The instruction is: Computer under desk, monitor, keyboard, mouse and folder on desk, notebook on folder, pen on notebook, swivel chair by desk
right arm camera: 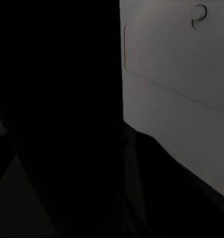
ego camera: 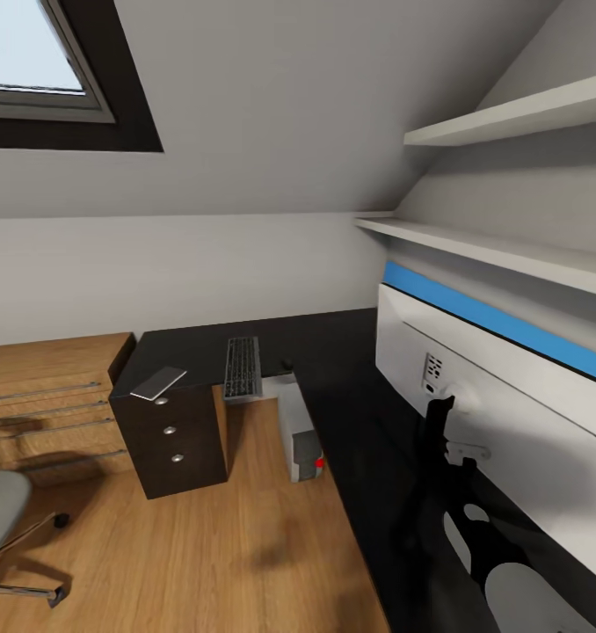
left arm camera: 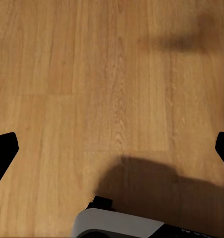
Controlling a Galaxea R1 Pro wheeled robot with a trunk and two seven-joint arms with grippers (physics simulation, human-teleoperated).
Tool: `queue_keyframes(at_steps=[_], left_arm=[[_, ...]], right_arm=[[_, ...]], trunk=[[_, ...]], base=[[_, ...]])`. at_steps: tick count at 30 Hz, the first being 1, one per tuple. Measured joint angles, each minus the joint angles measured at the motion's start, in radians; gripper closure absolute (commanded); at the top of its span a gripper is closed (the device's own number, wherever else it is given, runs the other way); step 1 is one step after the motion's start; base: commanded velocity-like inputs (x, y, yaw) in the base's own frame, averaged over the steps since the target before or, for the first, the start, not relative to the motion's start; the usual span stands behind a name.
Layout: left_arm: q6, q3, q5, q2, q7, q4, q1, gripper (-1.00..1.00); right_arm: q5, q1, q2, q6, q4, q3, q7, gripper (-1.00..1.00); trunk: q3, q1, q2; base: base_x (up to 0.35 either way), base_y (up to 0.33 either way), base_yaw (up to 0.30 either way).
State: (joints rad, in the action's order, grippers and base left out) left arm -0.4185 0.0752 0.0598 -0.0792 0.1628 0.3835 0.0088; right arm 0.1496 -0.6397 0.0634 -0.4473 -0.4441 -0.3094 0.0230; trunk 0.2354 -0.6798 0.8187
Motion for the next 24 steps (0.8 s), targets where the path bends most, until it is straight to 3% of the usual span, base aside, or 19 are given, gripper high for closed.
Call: queue_keyframes(at_steps=[12,18,24], left_arm=[[0.000,0.001,0.000,0.000,0.001,0.000,0.000,-1.00],[0.000,0.000,0.000,0.000,0.001,0.000,0.000,-1.00],[0.000,0.001,0.000,0.000,0.001,0.000,0.000,-1.00]], right_arm=[[0.002,0.000,0.001,-0.001,0.001,0.002,-0.013,1.00],[0.022,0.002,0.002,-0.001,0.002,0.013,-0.114,1.00],[0.012,0.002,0.003,0.000,0.001,0.008,-0.139,1.00]], trunk=[[0.000,0.000,0.000],[0.000,0.000,0.000],[0.000,0.000,0.000]], base=[[0.000,-0.029,0.000],[0.000,0.000,0.000],[0.000,0.000,0.000]])
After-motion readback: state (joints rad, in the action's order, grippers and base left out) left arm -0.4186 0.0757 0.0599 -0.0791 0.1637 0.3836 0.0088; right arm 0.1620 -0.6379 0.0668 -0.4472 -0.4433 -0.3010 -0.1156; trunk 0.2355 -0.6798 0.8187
